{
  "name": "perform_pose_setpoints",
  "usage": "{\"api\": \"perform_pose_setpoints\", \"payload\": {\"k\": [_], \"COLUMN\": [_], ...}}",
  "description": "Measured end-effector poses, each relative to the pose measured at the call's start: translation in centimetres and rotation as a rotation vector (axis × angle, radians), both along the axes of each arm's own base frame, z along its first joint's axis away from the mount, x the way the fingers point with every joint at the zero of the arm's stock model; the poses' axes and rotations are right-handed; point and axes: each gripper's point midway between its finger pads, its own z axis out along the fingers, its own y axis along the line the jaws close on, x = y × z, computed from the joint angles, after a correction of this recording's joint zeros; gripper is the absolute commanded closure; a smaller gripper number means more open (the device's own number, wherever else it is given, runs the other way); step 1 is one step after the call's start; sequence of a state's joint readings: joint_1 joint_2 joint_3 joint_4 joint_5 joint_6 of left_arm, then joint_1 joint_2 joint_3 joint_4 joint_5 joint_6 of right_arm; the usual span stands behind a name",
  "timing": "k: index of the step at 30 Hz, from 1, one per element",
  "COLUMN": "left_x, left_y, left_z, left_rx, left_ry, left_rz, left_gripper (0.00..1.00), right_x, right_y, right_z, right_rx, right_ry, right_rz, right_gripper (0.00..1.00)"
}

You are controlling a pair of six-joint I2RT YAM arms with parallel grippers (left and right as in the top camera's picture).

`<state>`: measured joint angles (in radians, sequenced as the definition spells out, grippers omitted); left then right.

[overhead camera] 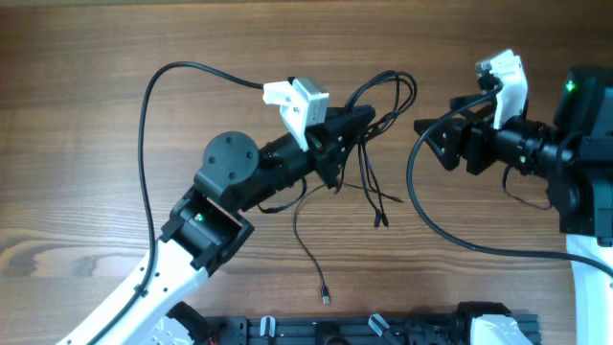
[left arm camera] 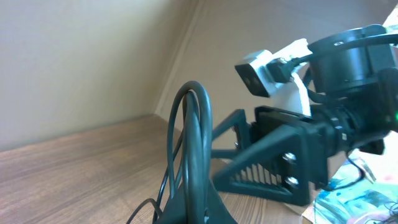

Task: Untangle cables

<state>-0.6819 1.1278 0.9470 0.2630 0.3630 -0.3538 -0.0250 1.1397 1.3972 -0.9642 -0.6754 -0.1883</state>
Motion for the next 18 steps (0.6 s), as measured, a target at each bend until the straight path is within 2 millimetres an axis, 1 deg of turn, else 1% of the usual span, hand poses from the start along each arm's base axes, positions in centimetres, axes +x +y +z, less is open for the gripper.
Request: {"api": "perform_pose_setpoints", "payload": {"k": [3,5,7,13,15,18], "left_x": [-1.3,-2.3,-2.9,-3.7,-4.0,-5.6], "left_y": [-0.2,-0.5,-0.7,-1.0,-1.0,-1.9], "left_z": [1.3,2.0,2.1,2.3,2.7,3.5], "left_rx": [-0.027,-0.04,-0.041,-0.043,-0.053,-0.077], "left_ry": [-0.043,-0.072,-0.081,-0.094,-0.11,-0.143], "left_rz": [-0.06,-0.116,-0.151,-0.198,-0.208,-0.258], "left_gripper": [0.96,0.96,0.96,0.96,0.96,0.96], "right_x": [0.9,0.9,0.9,0.8,0.5,0.3], "right_y": [0.0,0.4,0.5,0.7,1.2,1.6], "right_z": [1.2,1.8,1.9,2.0,2.3,2.7], "right_rx": [0.009,0.033,0.046,0.064,0.086,0.105], "right_ry": [-0.063,-0.079,-0.076,-0.07,-0.073,-0.079], "right_rz": [-0.002,0.012,0.014,0.018,0.048,0.076], "right_gripper": [0.2,0.2,0.2,0.2,0.2,0.2]}}
